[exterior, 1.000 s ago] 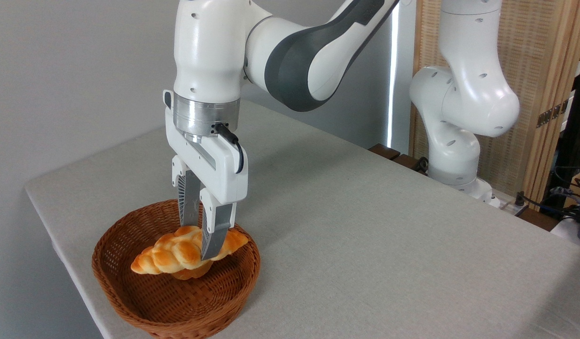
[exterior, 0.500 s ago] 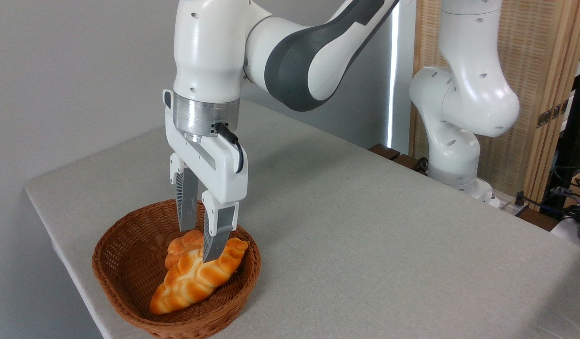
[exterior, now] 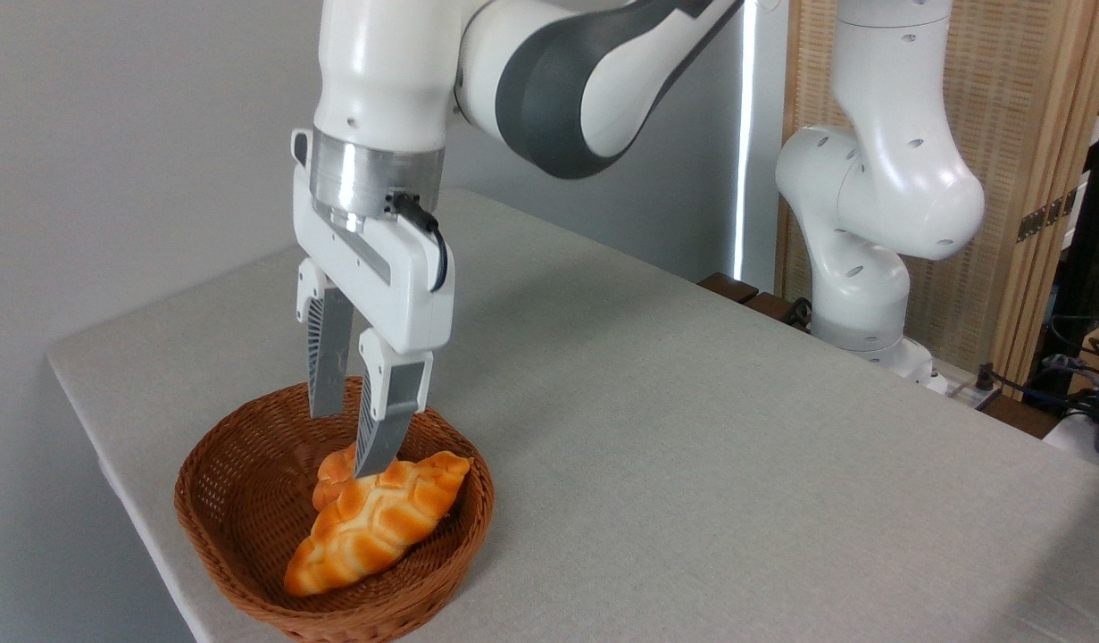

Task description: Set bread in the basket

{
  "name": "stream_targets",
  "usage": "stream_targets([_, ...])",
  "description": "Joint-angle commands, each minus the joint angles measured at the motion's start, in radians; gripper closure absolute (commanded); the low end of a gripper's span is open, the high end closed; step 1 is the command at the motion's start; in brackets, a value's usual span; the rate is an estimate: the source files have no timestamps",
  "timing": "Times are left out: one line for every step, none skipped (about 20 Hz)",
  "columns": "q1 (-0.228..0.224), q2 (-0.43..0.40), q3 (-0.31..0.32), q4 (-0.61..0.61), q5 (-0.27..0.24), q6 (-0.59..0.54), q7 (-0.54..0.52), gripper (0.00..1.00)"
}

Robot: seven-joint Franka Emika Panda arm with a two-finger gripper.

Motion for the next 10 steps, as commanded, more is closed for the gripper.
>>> stream_targets([-0.007, -0.024, 0.015, 0.049, -0.017, -0.107, -0.068, 0.00])
stream_targets([-0.007, -0.028, 0.015, 0.075, -0.014, -0.167, -0.083, 0.00])
stream_targets([-0.007, -0.028, 0.015, 0.104, -0.014, -0.222, -0.096, 0.00])
stream_targets([-0.007, -0.031, 0.015, 0.129, -0.012, -0.276, -0.117, 0.00])
stream_targets([-0.007, -0.031, 0.015, 0.161, -0.011, -0.333, -0.142, 0.00])
stream_targets([-0.007, -0.031, 0.015, 0.195, -0.009, -0.391, -0.163, 0.00])
stream_targets([-0.007, -0.031, 0.013, 0.217, -0.008, -0.434, -0.177, 0.00])
stream_targets([-0.007, -0.031, 0.013, 0.232, -0.006, -0.460, -0.191, 0.00])
stream_targets([-0.007, -0.031, 0.010, 0.243, -0.005, -0.477, -0.215, 0.00])
stream_targets([-0.007, -0.031, 0.007, 0.255, -0.005, -0.494, -0.247, 0.00])
